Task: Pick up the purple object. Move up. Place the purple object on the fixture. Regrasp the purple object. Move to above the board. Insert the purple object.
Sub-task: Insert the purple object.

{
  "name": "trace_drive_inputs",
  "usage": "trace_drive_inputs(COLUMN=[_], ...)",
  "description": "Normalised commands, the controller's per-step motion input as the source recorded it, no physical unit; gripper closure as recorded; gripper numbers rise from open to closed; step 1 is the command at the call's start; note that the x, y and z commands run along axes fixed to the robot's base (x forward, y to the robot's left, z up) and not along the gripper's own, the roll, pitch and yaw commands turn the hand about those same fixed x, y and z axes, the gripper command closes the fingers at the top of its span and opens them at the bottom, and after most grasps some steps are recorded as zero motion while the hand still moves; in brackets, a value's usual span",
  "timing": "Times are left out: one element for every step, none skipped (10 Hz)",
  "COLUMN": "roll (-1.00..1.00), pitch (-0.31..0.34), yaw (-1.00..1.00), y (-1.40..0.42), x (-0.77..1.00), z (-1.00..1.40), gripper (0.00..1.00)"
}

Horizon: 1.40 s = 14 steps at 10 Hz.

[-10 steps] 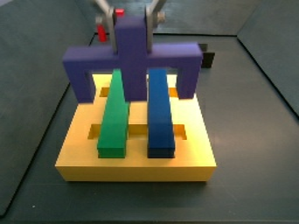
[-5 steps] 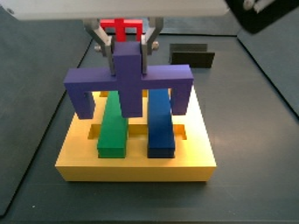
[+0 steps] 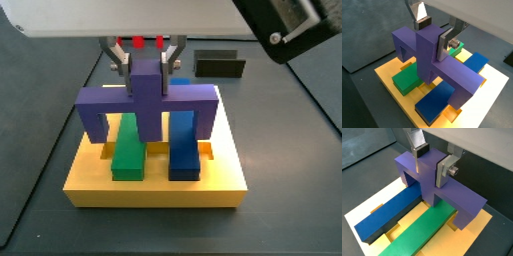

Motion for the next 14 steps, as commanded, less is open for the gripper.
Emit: trace_drive_inputs(roll=[-0.02,-0.04,-0.03,0.0,0.0,0.0,0.0,0.0,0.0,0.0,0.0,0.0,-0.04,-0.07], pitch=[0.0,-0.003,-0.001,-0.01,-0.019,-0.034,-0.044,-0.04,-0.027,-0.003,0.0,0.0,-0.003,-0.034], yaw=[0.13,0.11,0.09,0.03,0.0,0.0,0.0,0.0,0.0,0.0,0.0,0.0,0.0,0.0], y=[-0.01,-0.04,-0.04,-0.01,0.0,0.0,0.0,-0.03,-0.07,-0.05,-0.01,0.0,0.0,0.0], x=[0.17,0.19,0.18,0.07,0.0,0.0,0.0,0.0,0.11,0.17,0.15,0.15,0.16,0.14], z=[-0.03,-0.06,-0.05,-0.11,-0.19,-0.29,-0.26,-0.22,-0.18,-0.14,-0.13,-0.11,-0.11,-0.12], gripper=[1.0,1.0,1.0,1.0,1.0,1.0,1.0,1.0,1.0,1.0,1.0,1.0,1.0,1.0])
